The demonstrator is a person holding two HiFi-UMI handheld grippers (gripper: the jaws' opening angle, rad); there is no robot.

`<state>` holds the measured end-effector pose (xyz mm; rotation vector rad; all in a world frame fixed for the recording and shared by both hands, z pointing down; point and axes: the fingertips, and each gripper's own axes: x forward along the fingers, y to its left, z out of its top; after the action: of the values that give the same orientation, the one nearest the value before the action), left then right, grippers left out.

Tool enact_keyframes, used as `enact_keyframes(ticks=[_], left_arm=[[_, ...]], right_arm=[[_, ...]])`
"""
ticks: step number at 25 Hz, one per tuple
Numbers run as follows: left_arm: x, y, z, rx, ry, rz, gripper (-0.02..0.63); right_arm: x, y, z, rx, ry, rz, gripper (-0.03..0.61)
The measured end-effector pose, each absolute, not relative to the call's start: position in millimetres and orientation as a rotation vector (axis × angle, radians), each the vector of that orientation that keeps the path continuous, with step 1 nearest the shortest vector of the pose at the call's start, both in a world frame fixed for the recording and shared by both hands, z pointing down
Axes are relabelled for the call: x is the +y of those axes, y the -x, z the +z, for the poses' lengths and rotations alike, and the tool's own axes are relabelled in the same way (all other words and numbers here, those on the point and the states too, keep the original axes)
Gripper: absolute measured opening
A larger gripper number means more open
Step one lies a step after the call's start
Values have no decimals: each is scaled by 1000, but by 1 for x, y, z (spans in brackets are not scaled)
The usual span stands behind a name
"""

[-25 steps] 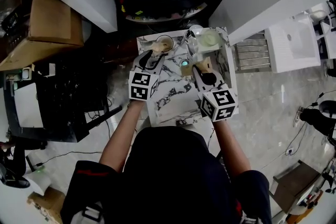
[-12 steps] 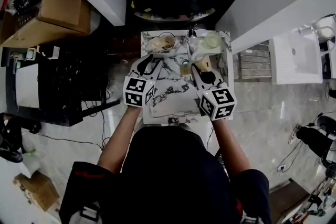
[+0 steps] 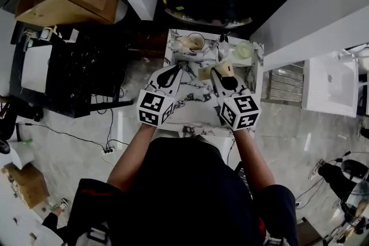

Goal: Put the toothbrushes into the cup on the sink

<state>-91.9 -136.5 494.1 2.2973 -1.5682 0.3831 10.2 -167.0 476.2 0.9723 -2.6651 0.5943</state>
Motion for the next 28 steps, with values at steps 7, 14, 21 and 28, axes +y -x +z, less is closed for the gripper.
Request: enact_keyframes(ticks=[7, 14, 21, 28], left_arm=[[-118, 95, 476, -1538, -2310, 300, 20], [-111, 108, 466, -1496, -2332, 258, 14], [-106, 124, 455, -1466, -2373, 254, 14], [-95, 142, 454, -1437, -2389, 218, 14]], right_arm=[[-165, 7, 474, -2680, -934, 573, 61], [-158, 29, 466, -2672, -932, 547, 61], [-152, 52, 456, -2662, -950, 525, 61], [-141, 66, 459, -2630, -982, 505, 61]])
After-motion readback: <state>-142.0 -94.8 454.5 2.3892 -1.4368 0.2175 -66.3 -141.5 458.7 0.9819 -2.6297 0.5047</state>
